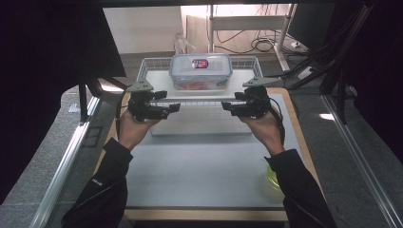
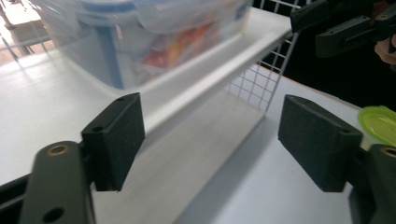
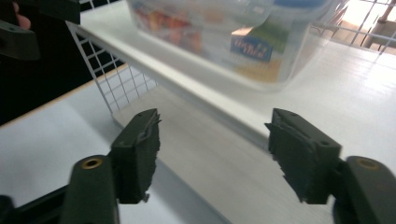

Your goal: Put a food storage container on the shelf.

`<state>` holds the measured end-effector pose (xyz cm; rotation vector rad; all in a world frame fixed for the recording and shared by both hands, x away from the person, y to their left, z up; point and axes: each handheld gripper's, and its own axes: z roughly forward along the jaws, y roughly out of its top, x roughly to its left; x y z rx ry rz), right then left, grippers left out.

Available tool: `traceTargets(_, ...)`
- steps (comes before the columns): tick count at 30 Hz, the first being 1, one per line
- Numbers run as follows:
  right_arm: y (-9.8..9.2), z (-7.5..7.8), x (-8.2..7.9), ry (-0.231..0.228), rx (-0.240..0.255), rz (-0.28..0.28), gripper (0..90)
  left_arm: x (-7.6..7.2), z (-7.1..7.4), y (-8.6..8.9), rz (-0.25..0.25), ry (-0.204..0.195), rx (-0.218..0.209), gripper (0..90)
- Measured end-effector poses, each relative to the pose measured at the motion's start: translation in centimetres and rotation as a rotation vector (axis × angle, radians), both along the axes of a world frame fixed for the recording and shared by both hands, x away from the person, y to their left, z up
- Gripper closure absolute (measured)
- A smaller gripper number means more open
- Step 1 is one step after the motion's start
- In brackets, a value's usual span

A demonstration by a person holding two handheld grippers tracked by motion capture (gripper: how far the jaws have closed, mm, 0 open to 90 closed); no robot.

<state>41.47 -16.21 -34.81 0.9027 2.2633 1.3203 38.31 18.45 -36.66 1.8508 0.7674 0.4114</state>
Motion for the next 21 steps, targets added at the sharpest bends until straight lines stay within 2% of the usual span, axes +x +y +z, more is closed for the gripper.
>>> traceTargets(2,-0.2,-0.5,-0.7,-0.015,-0.016,0.003,27.4,-0.7,-0.3,0.0,-0.014,-0.001,-0.003,18.9)
traceTargets(4,-0.3,-0.8,-1.3,-0.012,-0.019,0.01,23.7,-1.4,-0.7,-0.1,-0.038,0.009,0.003,17.5)
traceTargets(6,-0.4,-1.2,-1.9,-0.01,-0.017,0.017,20.3,-2.2,-1.1,-0.3,-0.044,0.0,0.013,15.6)
traceTargets(12,-1.0,-2.5,-3.6,0.002,0.002,0.038,14.0,-4.6,-2.7,-0.9,-0.062,-0.008,0.083,9.4)
traceTargets(15,-1.3,-3.3,-4.4,0.013,-0.002,0.044,11.9,-5.5,-3.5,-0.9,-0.069,0.003,0.066,7.4)
traceTargets(21,-2.1,-5.0,-5.8,0.026,-0.007,0.045,9.2,-7.1,-4.9,-0.9,-0.07,0.004,0.069,5.7)
